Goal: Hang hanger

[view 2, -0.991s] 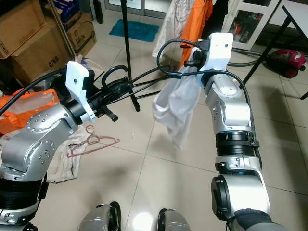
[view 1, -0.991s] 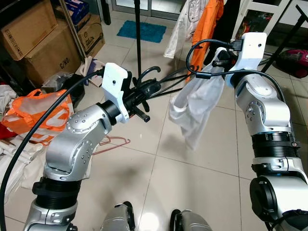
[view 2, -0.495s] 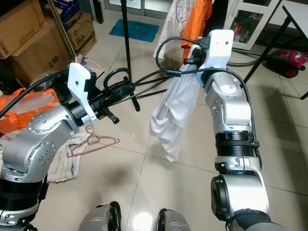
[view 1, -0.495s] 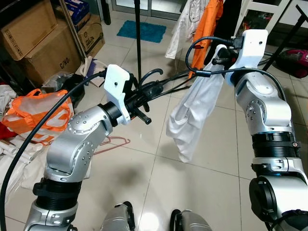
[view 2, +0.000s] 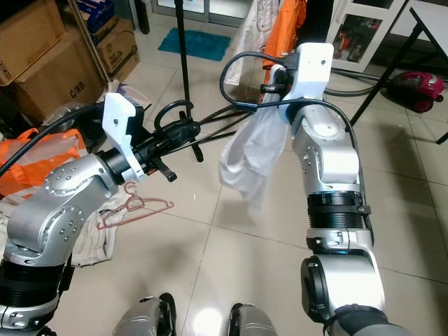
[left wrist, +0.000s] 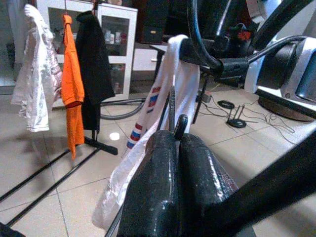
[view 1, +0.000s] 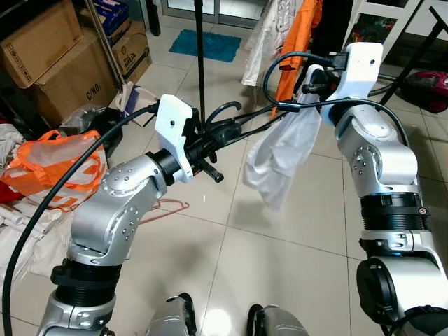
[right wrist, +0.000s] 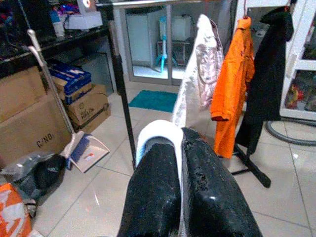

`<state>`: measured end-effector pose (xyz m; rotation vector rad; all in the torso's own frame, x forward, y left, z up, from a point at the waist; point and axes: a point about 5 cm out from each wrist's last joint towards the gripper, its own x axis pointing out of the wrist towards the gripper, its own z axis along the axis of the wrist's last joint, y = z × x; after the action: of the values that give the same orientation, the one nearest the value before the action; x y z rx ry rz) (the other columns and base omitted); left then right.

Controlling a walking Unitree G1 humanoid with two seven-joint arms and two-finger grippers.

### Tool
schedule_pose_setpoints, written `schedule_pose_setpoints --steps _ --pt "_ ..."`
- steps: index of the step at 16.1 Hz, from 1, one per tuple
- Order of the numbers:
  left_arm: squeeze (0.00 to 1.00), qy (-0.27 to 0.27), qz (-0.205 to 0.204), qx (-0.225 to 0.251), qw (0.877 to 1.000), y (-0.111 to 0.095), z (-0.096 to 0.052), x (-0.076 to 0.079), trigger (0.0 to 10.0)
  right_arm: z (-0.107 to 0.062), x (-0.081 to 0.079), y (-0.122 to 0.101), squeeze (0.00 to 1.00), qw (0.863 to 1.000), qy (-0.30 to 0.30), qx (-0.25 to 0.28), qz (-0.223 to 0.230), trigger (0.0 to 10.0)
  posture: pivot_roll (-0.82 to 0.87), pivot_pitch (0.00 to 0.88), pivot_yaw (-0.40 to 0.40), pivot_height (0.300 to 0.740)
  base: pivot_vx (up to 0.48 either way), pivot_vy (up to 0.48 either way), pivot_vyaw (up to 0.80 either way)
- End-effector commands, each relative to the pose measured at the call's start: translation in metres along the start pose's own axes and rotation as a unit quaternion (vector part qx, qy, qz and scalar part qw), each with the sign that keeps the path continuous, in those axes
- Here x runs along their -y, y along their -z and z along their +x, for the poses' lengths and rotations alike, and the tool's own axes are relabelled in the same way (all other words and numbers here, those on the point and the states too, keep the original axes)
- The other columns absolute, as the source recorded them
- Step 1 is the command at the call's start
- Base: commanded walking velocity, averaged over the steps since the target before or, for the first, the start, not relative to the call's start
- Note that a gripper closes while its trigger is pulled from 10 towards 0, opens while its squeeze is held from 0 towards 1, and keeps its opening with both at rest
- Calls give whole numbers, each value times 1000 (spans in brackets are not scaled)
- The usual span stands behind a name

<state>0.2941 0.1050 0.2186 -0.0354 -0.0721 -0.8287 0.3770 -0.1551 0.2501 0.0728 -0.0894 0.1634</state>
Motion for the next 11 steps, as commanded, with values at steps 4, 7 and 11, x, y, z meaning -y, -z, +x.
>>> schedule_pose_setpoints --steps 4,7,11 --pt "0 29 10 6 1000 -4 4 10 10000 -2 -5 -5 0 1000 -9 14 -6 10000 -111 166 -20 740 0 0 0" --pt "0 30 14 3 999 -5 3 8 10000 -2 10 1 0 999 22 11 -42 10000 -113 165 -16 740 0 0 0" --pt "0 33 15 3 999 -6 3 9 10000 0 14 4 0 999 29 7 -45 10000 -110 161 -17 740 0 0 0"
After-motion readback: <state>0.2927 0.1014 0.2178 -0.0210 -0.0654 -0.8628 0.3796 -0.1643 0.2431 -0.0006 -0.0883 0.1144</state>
